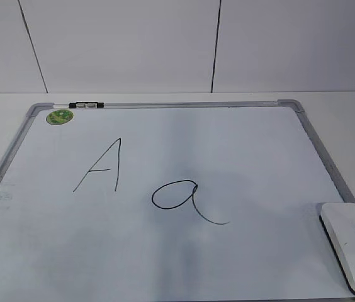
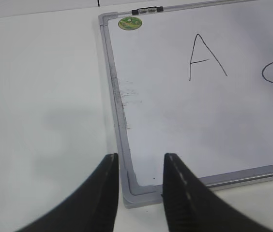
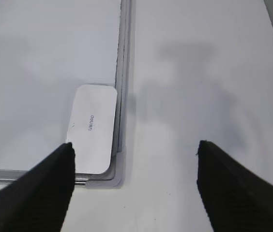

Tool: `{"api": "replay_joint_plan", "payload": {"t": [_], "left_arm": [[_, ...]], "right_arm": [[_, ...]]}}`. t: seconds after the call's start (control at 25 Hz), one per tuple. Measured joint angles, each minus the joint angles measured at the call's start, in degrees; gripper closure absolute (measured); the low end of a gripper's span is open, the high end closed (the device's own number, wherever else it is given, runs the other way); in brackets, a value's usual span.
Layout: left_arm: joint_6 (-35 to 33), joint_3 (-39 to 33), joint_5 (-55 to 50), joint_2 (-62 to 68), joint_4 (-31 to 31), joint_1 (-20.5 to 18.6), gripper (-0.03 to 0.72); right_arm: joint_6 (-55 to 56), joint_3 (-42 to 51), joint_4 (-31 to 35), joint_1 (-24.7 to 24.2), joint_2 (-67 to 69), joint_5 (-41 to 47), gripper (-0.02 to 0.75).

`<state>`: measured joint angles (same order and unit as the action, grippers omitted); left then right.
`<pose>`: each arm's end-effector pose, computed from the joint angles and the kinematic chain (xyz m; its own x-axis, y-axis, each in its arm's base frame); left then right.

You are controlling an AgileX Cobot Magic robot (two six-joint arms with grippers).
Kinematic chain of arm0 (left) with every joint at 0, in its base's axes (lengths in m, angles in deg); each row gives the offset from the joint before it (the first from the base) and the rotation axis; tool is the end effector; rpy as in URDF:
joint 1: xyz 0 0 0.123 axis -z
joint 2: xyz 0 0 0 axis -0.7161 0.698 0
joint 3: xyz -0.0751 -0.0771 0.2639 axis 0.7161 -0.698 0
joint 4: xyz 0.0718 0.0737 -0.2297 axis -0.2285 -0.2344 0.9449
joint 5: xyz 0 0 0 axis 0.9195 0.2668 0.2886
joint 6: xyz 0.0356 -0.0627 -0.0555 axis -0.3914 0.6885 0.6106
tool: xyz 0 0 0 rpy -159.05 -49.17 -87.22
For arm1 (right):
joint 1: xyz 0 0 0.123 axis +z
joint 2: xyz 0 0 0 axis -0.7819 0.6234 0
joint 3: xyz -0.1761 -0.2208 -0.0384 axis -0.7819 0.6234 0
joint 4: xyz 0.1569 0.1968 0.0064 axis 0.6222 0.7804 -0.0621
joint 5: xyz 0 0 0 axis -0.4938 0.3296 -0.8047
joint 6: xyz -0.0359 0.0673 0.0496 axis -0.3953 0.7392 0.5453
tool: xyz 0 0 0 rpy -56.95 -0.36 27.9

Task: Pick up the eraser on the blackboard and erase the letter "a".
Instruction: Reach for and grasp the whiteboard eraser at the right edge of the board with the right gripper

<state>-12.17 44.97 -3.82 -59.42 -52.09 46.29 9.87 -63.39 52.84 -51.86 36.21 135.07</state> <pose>-0.0070 -0.0137 0.2768 -0.4850 0.0667 -0.8720 0.1718 0.9849 -0.0202 0.0413 -0.0015 0.3225 -0.6229 -0.1214 -0.7728 -0.0608 0.9924 -0.1069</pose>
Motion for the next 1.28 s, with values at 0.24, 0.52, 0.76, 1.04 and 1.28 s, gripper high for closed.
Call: {"api": "replay_joint_plan", "payload": {"t": [0.24,0.52,0.76,1.04,1.28], "left_arm": [[0.0,0.0,0.0,0.0,0.0,0.0,0.454],[0.0,0.0,0.0,0.0,0.0,0.0,0.454],[0.0,0.0,0.0,0.0,0.0,0.0,0.454],[0.0,0.0,0.0,0.0,0.0,0.0,0.454],[0.0,0.0,0.0,0.0,0.0,0.0,0.454]], "right_arm": [[-2.0,-5.3,1.8,0.0,14.4,-1.9,0.144],[-2.2,-7.0,11.2,0.0,26.3,0.1,0.144],[-1.9,-7.0,11.4,0.0,34.1,3.0,0.144],[-1.6,-7.0,11.4,0.0,41.2,2.5,0.144],[-1.6,-7.0,11.4,0.0,44.8,0.0,0.144]]}}
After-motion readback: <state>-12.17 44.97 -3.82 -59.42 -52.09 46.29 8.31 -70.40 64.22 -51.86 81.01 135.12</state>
